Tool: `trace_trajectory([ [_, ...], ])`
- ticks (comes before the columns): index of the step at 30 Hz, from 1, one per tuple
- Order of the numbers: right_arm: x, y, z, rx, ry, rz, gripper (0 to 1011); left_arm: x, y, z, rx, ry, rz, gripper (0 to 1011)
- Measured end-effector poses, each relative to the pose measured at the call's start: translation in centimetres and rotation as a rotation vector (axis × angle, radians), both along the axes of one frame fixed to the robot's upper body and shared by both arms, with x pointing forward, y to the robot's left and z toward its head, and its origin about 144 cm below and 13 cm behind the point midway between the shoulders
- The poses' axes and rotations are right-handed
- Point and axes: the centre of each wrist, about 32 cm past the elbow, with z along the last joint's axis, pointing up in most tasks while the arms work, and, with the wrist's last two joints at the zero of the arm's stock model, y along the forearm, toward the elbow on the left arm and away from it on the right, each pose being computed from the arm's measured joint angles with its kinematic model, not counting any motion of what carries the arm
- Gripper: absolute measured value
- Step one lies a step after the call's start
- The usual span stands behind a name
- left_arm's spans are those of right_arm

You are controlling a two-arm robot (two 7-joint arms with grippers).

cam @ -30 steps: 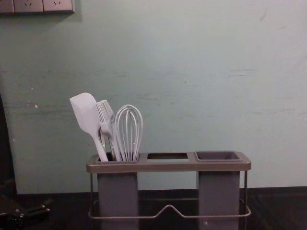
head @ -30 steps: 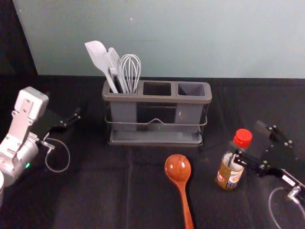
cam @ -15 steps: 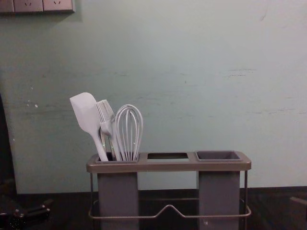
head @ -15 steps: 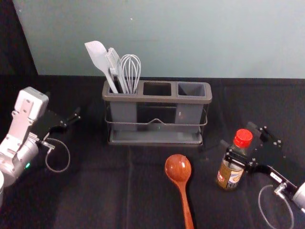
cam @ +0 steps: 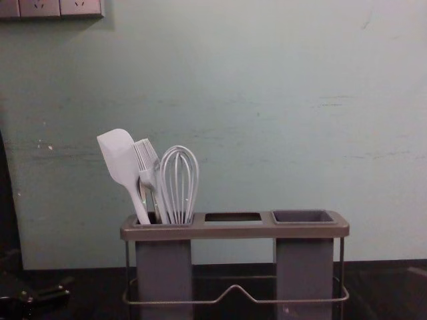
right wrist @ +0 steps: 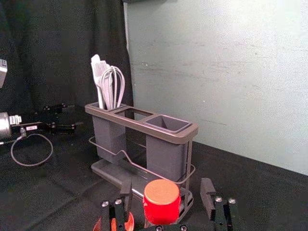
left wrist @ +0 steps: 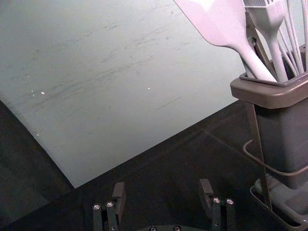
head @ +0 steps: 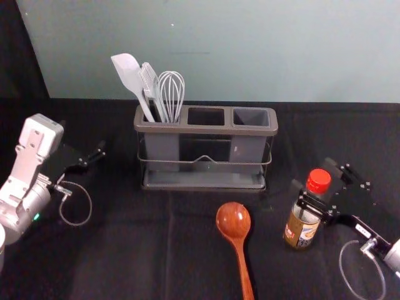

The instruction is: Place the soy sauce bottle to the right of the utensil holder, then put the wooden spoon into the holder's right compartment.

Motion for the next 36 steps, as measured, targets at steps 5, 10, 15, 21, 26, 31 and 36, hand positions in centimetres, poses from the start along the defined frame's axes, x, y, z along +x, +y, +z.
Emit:
trace_trajectory([
  [5, -0.1, 0.0, 0.0, 0.005, 0.002, -0.002, 790, 0.0, 0.0, 0.0, 0.0, 0.0, 0.0, 1005],
  [10, -0.1, 0.0, 0.0, 0.008, 0.004, -0.002, 640, 0.0, 0.0, 0.0, 0.0, 0.0, 0.0, 1005],
  [15, -0.1, -0.1, 0.0, 0.011, 0.002, 0.001, 478, 0.0, 0.0, 0.0, 0.0, 0.0, 0.0, 1005],
  [21, -0.1, -0.2, 0.3, 0.027, 0.001, 0.005, 387, 0.0, 0.0, 0.0, 0.0, 0.0, 0.0, 1005],
  [26, 0.5, -0.6, 1.5, 0.018, -0.024, 0.008, 386, 0.0, 0.0, 0.0, 0.0, 0.0, 0.0, 1005],
  [31, 1.6, -0.9, 2.8, -0.002, -0.054, 0.009, 387, 0.0, 0.0, 0.0, 0.0, 0.0, 0.0, 1005],
  [36, 3.5, -1.2, 3.8, -0.022, -0.071, 0.019, 387, 0.0, 0.0, 0.0, 0.0, 0.0, 0.0, 1005],
])
